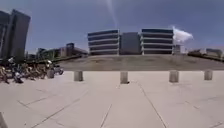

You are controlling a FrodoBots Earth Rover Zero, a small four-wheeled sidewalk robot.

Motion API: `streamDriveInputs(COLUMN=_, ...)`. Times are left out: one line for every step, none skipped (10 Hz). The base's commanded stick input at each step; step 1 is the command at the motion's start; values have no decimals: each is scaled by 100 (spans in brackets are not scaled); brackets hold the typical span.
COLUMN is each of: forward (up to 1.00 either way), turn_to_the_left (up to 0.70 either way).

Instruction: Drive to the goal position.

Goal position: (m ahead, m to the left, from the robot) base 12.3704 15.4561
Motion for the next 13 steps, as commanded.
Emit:
streamDriveInputs(forward=100, turn_to_the_left=0)
streamDriveInputs(forward=100, turn_to_the_left=0)
streamDriveInputs(forward=100, turn_to_the_left=0)
streamDriveInputs(forward=100, turn_to_the_left=0)
streamDriveInputs(forward=100, turn_to_the_left=0)
streamDriveInputs(forward=100, turn_to_the_left=0)
streamDriveInputs(forward=100, turn_to_the_left=18)
streamDriveInputs(forward=100, turn_to_the_left=33)
streamDriveInputs(forward=100, turn_to_the_left=39)
streamDriveInputs(forward=100, turn_to_the_left=40)
streamDriveInputs(forward=100, turn_to_the_left=8)
streamDriveInputs(forward=100, turn_to_the_left=0)
streamDriveInputs(forward=100, turn_to_the_left=0)
